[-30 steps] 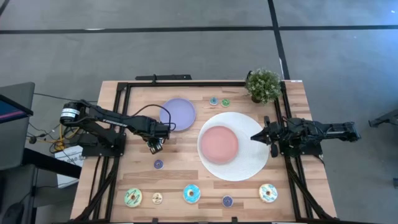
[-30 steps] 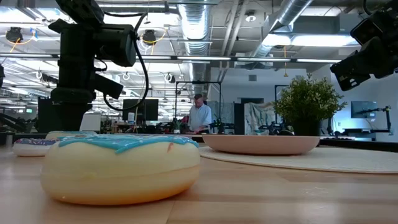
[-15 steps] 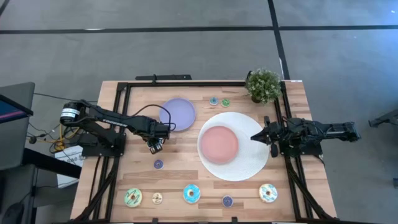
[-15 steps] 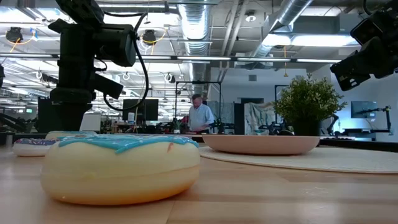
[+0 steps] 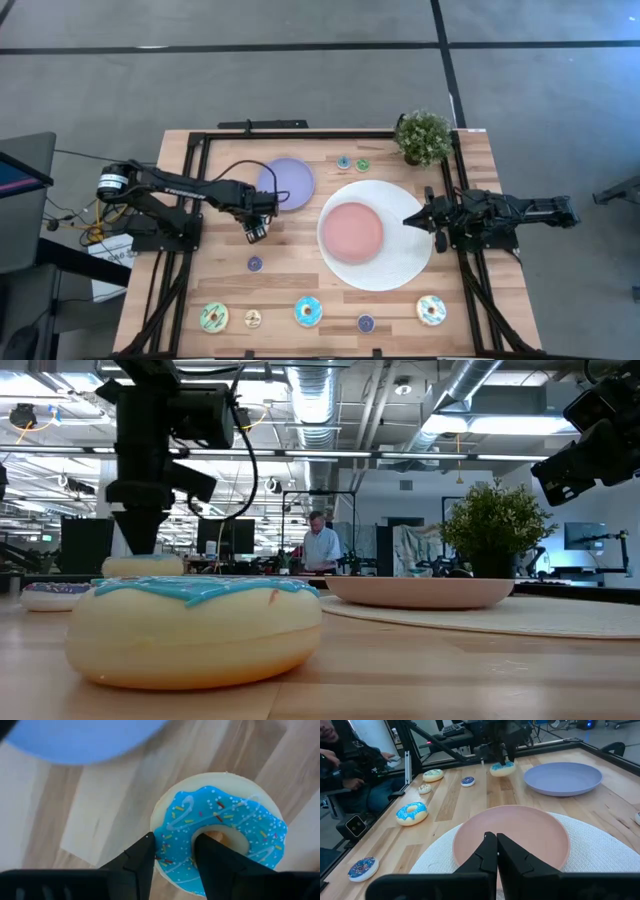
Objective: Pick & Place donuts
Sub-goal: Put the top big light blue donut on the violet plate
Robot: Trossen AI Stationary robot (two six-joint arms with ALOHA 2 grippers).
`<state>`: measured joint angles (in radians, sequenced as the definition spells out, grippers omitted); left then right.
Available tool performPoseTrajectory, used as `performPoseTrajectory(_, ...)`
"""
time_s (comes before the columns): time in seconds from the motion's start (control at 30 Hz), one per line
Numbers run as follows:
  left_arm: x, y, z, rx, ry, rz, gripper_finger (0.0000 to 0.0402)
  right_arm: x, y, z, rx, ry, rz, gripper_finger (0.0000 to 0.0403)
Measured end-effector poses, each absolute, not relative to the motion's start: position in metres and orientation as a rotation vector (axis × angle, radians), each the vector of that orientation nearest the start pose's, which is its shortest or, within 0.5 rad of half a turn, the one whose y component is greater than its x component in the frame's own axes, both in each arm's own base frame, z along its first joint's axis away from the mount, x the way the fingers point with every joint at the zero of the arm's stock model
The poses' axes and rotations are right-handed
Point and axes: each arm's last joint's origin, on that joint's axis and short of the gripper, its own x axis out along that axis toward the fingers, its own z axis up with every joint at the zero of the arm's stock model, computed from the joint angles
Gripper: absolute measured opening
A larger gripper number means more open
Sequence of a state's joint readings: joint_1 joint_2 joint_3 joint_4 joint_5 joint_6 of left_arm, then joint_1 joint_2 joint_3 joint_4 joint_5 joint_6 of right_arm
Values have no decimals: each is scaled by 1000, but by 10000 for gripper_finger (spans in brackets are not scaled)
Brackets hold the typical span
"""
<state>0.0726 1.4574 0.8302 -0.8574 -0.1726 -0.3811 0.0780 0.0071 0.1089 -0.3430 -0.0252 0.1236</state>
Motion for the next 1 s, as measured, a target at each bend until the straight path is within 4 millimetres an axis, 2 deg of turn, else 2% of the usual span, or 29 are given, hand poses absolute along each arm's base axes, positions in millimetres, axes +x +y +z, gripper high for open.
performPoseTrajectory(0.17, 241, 38, 190, -228, 1368, 473, 126, 87, 8, 167, 116, 247, 87, 0)
performPoseTrajectory(0.47, 257, 87, 212, -205, 1149, 485, 126, 87, 8, 167, 116, 247, 87, 0)
performPoseTrajectory(0.7, 250, 121, 215, -214, 1081, 521, 126, 87, 8, 167, 117, 247, 88, 0)
performPoseTrajectory(1.0, 240, 147, 217, -222, 1048, 554, 126, 87, 8, 167, 116, 247, 88, 0)
